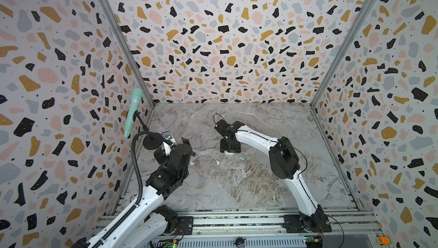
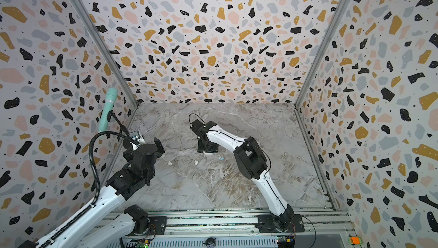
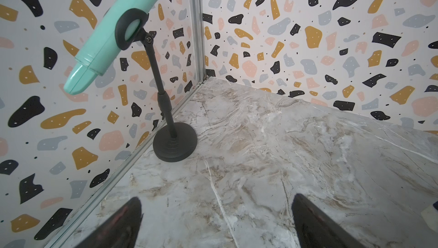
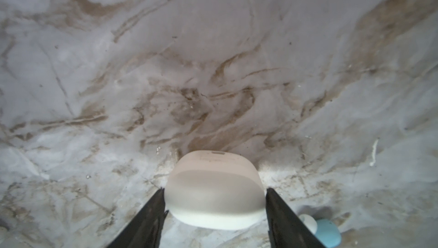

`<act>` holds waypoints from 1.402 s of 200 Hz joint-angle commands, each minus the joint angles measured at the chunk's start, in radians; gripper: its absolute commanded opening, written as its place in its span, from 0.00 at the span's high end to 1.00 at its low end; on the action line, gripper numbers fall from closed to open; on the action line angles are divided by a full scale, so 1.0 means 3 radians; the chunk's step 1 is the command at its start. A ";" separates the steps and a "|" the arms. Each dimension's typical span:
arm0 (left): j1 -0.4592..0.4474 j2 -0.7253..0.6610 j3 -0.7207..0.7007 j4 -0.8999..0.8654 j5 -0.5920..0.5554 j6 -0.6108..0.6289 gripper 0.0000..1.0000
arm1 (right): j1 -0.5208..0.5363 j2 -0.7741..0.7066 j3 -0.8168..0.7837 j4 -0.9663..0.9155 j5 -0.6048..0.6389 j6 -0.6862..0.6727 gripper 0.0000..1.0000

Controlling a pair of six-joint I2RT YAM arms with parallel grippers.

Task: Insert wireless bluetooth earbuds into charging case
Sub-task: Pick up the charging case from the center of the table.

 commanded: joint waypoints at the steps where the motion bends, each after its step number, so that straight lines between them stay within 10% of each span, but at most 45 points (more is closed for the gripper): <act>1: 0.0017 -0.0002 0.0128 -0.0002 -0.0003 0.0037 0.00 | -0.0005 -0.0100 -0.0028 -0.0051 -0.0001 0.0050 0.31; 94: 0.0019 -0.0008 0.0128 -0.0006 -0.0020 0.0037 0.00 | 0.0014 -0.0198 -0.0081 0.0006 0.0046 0.0051 0.38; 151: 0.0022 -0.0052 0.0085 0.0109 0.0137 0.0166 0.00 | 0.0046 -0.0391 -0.0230 0.0087 0.0129 -0.0039 0.62; 178: 0.0017 -0.0192 -0.0103 0.0427 0.0576 0.0440 0.00 | 0.0046 -0.0641 -0.0480 0.0324 0.0025 -0.0196 1.00; 280: -0.0174 -0.0614 -0.0609 0.1278 0.2310 0.1800 0.00 | -0.0066 -0.2700 -0.2468 0.1930 -0.1019 -0.1046 1.00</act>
